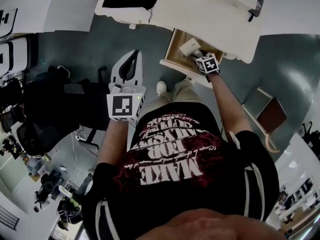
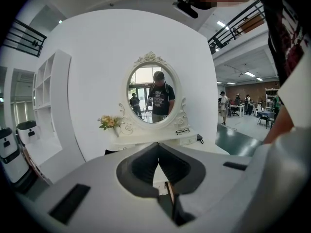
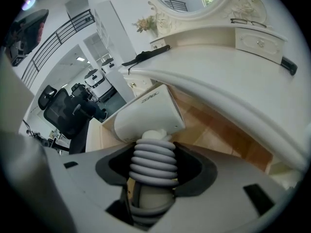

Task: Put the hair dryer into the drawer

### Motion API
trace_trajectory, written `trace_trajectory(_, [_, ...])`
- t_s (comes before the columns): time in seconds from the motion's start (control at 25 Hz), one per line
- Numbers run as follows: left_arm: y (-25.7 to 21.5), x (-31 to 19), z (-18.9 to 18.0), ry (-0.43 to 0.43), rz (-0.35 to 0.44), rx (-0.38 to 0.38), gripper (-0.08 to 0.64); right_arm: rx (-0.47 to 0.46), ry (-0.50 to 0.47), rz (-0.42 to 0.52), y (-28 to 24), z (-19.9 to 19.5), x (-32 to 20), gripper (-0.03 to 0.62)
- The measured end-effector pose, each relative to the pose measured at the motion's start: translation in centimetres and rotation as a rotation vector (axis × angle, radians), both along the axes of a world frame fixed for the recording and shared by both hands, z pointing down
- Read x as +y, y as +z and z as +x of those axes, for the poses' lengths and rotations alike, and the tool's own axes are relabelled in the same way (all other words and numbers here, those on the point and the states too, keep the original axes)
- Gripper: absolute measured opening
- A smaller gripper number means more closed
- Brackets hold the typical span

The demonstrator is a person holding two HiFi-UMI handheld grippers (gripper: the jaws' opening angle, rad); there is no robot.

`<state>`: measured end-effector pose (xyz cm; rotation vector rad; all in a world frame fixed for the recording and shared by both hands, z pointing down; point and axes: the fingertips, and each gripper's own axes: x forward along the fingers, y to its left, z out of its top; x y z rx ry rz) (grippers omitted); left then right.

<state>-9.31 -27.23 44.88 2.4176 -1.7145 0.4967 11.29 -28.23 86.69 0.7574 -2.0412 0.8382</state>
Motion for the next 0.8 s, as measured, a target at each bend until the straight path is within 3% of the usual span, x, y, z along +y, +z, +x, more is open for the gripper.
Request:
trace_trajectory(0.56, [0.4,1.7,-2.8,-0.052,-0.041,-0.018,0.003,0.088,0.068,-0.073,3.1,1.0,-0.7,0.242])
trace_trajectory(0.8, [1.0,2.1,-2.9,-0.040,-0.058,-0.022,0.003,0.080,0.098,-0.082,3.6,1.0,-1.1,0.244])
